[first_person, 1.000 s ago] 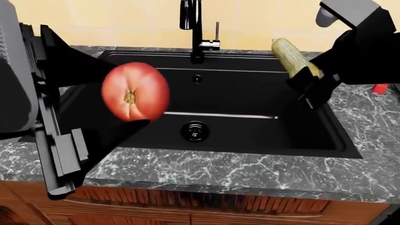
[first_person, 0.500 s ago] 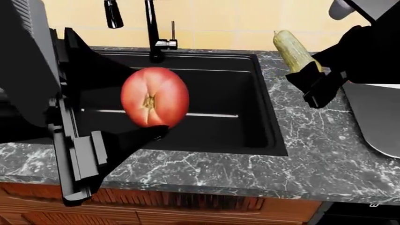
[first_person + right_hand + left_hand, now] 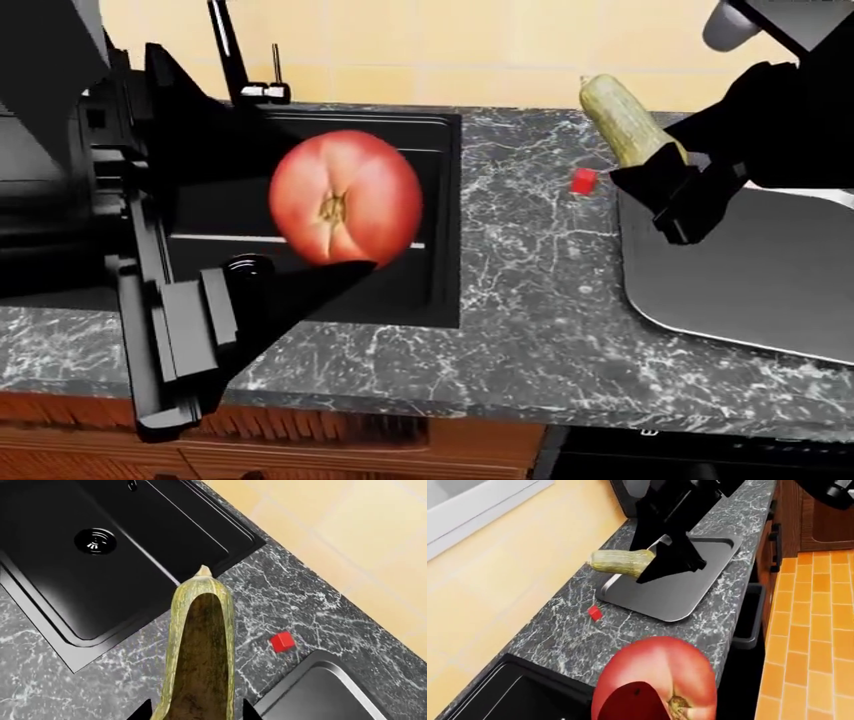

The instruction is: Pick up the fruits and vegetables and place them in the sink. Turn on the sink faucet to wash them. Then turn the sink off and put them in the tray.

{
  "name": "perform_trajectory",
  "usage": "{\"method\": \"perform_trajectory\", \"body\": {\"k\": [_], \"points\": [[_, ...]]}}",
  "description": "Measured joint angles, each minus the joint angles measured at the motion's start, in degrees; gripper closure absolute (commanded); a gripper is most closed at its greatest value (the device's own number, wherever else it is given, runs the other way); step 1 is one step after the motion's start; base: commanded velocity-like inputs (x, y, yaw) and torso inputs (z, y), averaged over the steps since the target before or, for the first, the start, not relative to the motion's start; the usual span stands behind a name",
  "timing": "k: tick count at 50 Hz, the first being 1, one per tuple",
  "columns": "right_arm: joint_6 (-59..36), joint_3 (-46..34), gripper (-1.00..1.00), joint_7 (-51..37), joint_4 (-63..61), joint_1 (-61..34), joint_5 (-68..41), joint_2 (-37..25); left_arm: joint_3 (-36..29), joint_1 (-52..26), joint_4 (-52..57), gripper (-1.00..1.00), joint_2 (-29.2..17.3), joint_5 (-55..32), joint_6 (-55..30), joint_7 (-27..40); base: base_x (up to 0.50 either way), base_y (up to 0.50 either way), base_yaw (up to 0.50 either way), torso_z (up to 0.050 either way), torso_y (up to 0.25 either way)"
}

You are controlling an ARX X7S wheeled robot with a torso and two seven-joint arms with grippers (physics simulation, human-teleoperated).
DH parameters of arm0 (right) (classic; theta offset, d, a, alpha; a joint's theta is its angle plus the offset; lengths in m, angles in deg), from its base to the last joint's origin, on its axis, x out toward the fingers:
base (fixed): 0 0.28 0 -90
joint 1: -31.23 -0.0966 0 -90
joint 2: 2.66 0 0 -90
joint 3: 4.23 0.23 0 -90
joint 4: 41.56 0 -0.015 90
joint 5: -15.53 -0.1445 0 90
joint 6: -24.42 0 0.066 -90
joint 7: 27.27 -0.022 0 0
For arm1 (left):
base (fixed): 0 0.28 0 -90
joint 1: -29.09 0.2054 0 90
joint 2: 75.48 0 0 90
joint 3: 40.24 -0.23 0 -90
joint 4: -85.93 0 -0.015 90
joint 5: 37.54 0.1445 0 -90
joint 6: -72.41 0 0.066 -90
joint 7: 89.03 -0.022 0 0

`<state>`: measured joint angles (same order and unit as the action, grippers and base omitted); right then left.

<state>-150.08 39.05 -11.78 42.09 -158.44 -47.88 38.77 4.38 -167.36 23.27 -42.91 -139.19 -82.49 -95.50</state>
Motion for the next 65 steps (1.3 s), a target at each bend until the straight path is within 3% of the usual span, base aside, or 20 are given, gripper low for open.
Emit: {"method": "perform_trajectory", "body": {"k": [52,65], "points": [[1.2,-4.0,1.00,1.4,-1.0,-1.8,-1.9,-0.9,-0.6,-1.6,-1.1,1.00,2.4,-1.9,-1.0,2.3,0.03,-0.50,0.00,0.001,0.001],[2.4,-5.0,1.00,1.6,-1.1,-2.1,-0.9,-1.0,-0.5,-1.2,-0.8,1.00,2.2,-1.7,-0.7,2.2,0.33,-0.03,0.00,0.000,0.002]]}}
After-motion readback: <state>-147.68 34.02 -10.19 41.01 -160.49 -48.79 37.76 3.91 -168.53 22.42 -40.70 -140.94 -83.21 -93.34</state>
